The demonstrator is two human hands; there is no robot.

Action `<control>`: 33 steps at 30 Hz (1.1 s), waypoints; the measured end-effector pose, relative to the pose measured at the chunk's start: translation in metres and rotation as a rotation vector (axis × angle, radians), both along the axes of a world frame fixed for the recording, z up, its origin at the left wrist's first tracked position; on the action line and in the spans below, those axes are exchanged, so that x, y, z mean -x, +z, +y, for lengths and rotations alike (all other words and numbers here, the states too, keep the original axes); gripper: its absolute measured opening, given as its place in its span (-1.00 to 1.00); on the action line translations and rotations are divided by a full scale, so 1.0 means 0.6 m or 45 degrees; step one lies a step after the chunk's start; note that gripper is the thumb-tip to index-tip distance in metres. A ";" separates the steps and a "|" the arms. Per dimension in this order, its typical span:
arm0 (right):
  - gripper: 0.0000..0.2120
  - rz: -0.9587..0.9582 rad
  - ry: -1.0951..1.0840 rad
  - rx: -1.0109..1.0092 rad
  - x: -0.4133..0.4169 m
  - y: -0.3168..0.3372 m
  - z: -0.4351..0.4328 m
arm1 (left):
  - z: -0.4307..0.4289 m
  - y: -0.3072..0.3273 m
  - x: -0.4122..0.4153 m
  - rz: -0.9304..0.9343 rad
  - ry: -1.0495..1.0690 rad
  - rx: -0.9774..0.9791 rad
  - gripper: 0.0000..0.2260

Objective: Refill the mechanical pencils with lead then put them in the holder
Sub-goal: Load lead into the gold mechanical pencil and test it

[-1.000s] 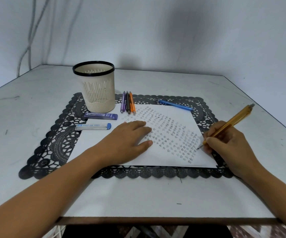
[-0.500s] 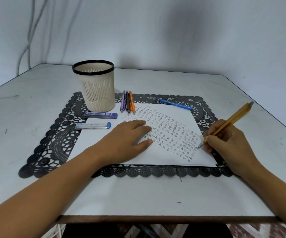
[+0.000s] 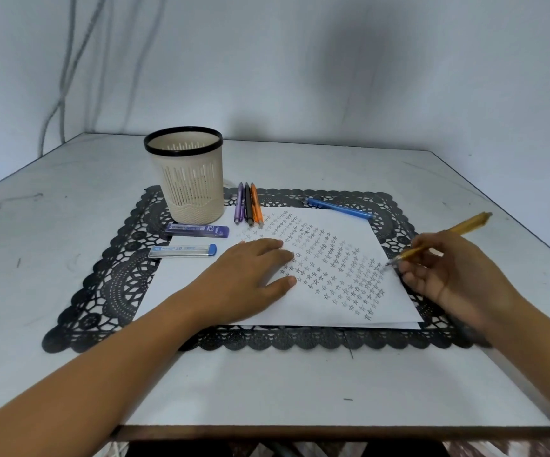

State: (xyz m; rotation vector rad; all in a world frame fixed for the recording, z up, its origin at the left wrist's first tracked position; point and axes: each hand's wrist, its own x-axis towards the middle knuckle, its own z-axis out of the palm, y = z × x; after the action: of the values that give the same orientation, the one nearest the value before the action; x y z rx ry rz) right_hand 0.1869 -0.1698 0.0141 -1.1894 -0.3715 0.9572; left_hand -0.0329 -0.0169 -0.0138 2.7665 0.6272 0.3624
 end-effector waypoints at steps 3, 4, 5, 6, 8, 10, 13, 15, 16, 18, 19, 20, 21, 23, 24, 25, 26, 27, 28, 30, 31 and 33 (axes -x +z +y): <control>-0.78 -0.155 0.042 0.000 0.002 0.018 0.018 | 0.001 0.002 -0.001 -0.137 0.002 0.074 -0.64; -0.79 -0.243 0.063 -0.007 0.007 0.026 0.025 | 0.001 0.004 -0.001 -0.194 0.018 0.130 -0.66; -0.81 -0.342 0.097 -0.011 0.014 0.035 0.035 | 0.000 0.007 -0.001 -0.248 0.037 0.185 -0.66; -0.83 -0.451 0.142 -0.011 0.025 0.043 0.044 | -0.002 0.010 -0.001 -0.299 0.052 0.231 -0.65; -0.88 -0.646 0.245 -0.019 0.049 0.054 0.065 | -0.005 0.016 -0.001 -0.388 0.070 0.297 -0.63; -0.93 -0.750 0.346 -0.014 0.073 0.057 0.086 | -0.007 0.020 -0.002 -0.445 0.071 0.328 -0.59; -0.93 -0.799 0.443 0.033 0.099 0.054 0.110 | -0.006 0.019 -0.004 -0.477 0.082 0.349 -0.67; -0.92 -0.781 0.441 0.040 0.107 0.049 0.123 | -0.004 0.017 -0.005 -0.486 0.110 0.375 -0.78; -0.93 -0.773 0.421 0.041 0.110 0.047 0.128 | -0.003 0.016 -0.005 -0.488 0.126 0.387 -0.80; -0.99 -0.720 0.353 0.045 0.112 0.042 0.138 | -0.002 0.015 -0.006 -0.486 0.137 0.395 -0.81; -0.94 -0.636 0.305 0.038 0.112 0.039 0.144 | -0.003 0.014 -0.006 -0.477 0.133 0.387 -0.81; -0.89 -0.503 0.259 0.024 0.111 0.037 0.148 | -0.004 0.014 -0.007 -0.468 0.130 0.378 -0.81; -0.85 -0.343 0.225 -0.008 0.112 0.036 0.152 | -0.004 0.012 -0.007 -0.462 0.129 0.371 -0.80; -0.78 0.002 0.195 -0.105 0.116 0.036 0.158 | -0.005 0.009 -0.009 -0.465 0.129 0.363 -0.81; -0.73 0.165 0.193 -0.159 0.119 0.035 0.160 | -0.006 0.007 -0.009 -0.464 0.125 0.357 -0.81; -0.67 0.299 0.193 -0.213 0.122 0.033 0.161 | -0.007 0.006 -0.010 -0.457 0.116 0.343 -0.81; -0.61 0.400 0.191 -0.259 0.124 0.031 0.163 | -0.007 0.005 -0.010 -0.443 0.104 0.326 -0.81; -0.56 0.470 0.193 -0.297 0.125 0.027 0.164 | -0.008 0.005 -0.010 -0.429 0.089 0.307 -0.81; -0.52 0.516 0.203 -0.330 0.125 0.024 0.165 | -0.008 0.005 -0.010 -0.417 0.074 0.285 -0.82; -0.46 0.557 0.226 -0.372 0.124 0.019 0.164 | -0.007 0.004 -0.009 -0.406 0.044 0.250 -0.84; -0.44 0.568 0.232 -0.384 0.123 0.017 0.163 | -0.007 0.002 -0.009 -0.403 0.026 0.230 -0.84; -0.42 0.570 0.237 -0.400 0.120 0.014 0.162 | -0.005 -0.001 -0.009 -0.398 -0.015 0.178 -0.84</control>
State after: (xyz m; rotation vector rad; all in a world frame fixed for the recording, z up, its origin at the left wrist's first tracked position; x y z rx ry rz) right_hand 0.1150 -0.0726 0.0223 -0.6393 -0.2614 1.2423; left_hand -0.0274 -0.0196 -0.0143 2.5065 0.5345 0.7027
